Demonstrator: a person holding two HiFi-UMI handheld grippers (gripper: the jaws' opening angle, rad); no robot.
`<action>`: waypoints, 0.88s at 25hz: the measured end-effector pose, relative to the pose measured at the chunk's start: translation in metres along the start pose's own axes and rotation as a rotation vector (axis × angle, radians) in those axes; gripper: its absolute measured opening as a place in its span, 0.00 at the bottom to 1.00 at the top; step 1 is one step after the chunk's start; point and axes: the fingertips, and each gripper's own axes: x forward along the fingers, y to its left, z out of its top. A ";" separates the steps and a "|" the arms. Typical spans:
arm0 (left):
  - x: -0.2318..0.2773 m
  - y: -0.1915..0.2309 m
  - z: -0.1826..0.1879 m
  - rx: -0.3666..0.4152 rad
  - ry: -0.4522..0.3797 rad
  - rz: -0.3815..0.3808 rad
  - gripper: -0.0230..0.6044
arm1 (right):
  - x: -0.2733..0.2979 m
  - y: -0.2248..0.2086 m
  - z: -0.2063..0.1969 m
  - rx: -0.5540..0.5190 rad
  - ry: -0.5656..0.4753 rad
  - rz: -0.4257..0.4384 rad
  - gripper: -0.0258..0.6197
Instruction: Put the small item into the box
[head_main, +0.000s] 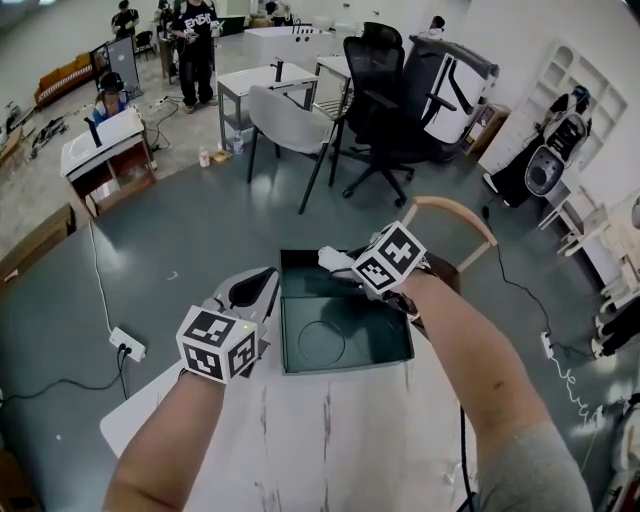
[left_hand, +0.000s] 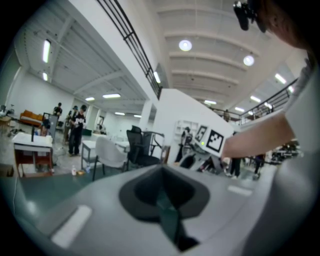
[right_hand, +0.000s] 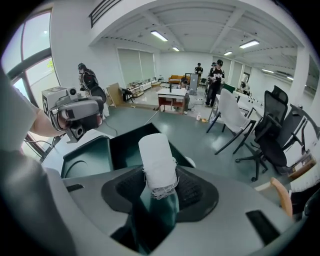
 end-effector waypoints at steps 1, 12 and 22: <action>0.000 0.000 -0.001 0.000 0.000 -0.002 0.05 | 0.003 0.000 -0.001 -0.003 0.014 0.000 0.31; 0.003 -0.003 -0.004 0.004 -0.004 -0.013 0.05 | 0.023 -0.006 -0.015 -0.019 0.112 -0.006 0.32; -0.001 0.000 -0.008 -0.006 -0.006 -0.013 0.05 | 0.037 -0.006 -0.022 0.005 0.163 -0.009 0.35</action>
